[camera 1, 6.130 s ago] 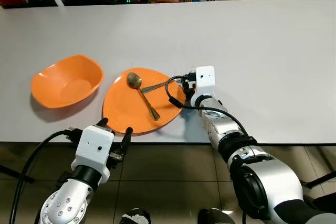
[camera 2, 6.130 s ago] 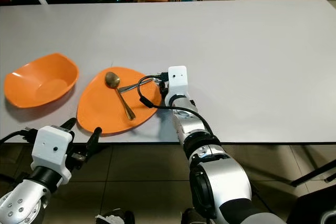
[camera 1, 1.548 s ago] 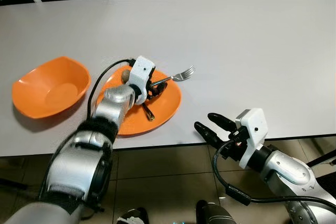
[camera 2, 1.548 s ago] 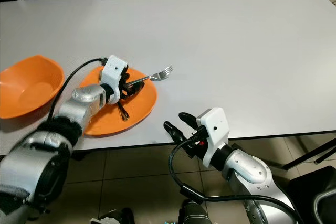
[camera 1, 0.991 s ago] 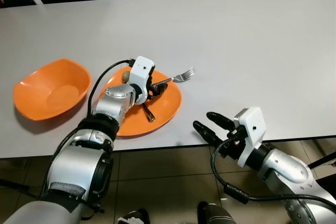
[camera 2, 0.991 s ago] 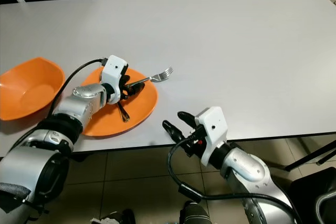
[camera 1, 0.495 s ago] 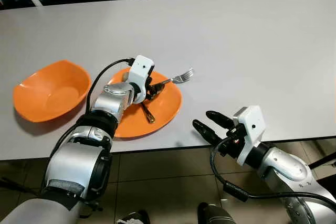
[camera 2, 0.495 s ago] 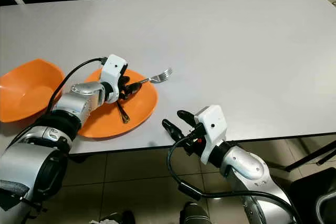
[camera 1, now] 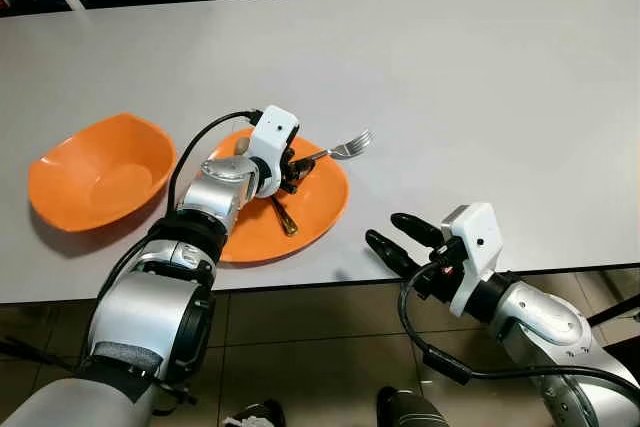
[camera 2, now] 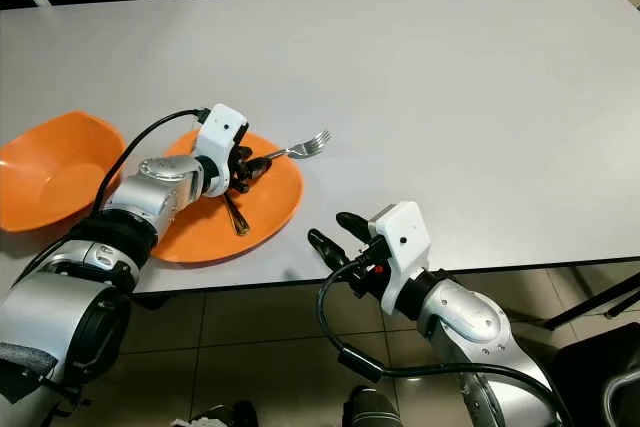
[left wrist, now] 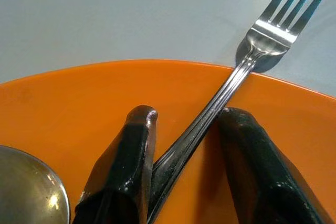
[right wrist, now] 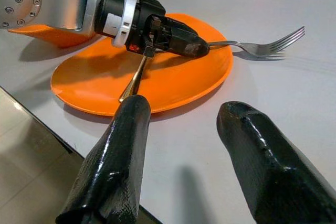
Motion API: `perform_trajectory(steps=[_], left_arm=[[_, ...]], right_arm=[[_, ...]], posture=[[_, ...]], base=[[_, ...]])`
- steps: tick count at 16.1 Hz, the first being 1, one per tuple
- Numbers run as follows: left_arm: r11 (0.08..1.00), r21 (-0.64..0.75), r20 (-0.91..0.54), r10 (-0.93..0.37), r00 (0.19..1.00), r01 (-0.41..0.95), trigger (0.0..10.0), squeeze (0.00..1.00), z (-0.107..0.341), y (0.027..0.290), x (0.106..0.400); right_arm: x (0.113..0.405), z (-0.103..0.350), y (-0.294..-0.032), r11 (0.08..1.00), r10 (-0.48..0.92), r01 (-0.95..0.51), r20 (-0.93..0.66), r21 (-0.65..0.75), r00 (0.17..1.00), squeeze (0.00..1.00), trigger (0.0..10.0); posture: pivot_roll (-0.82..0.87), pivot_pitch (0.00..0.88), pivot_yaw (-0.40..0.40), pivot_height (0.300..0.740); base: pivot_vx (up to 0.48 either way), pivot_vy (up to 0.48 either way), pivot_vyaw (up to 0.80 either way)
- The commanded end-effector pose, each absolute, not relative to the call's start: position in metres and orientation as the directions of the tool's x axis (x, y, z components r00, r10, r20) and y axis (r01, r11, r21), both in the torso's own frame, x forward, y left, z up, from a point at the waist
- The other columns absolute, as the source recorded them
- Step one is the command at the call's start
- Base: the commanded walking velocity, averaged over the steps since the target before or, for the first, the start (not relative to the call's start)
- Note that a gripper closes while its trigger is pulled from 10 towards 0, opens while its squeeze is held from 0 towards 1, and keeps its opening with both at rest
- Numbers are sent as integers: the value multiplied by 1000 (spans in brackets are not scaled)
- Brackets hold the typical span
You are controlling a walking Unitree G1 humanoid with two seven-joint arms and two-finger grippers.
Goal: Setting the table
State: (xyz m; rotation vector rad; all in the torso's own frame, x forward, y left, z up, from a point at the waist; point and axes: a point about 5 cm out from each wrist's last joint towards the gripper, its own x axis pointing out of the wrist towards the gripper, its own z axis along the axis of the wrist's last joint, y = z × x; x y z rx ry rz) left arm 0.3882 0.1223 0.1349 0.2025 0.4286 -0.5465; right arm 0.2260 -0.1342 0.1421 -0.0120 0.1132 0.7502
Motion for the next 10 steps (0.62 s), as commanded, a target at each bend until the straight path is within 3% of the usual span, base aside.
perform_trajectory(steps=[1, 10], left_arm=[[841, 23, -691, -377, 616, 541, 0, 0, 67, 136, 354], [852, 25, -567, -418, 709, 522, 0, 0, 95, 130, 370]], right_arm=[[225, 141, -132, 726, 686, -687, -105, 24, 720, 0, 10000], [225, 140, -130, 728, 684, -684, -104, 32, 723, 0, 10000]], posture=[[-299, 186, 64, 740], [-294, 187, 67, 740]], base=[[0, 0, 0], [0, 0, 0]])
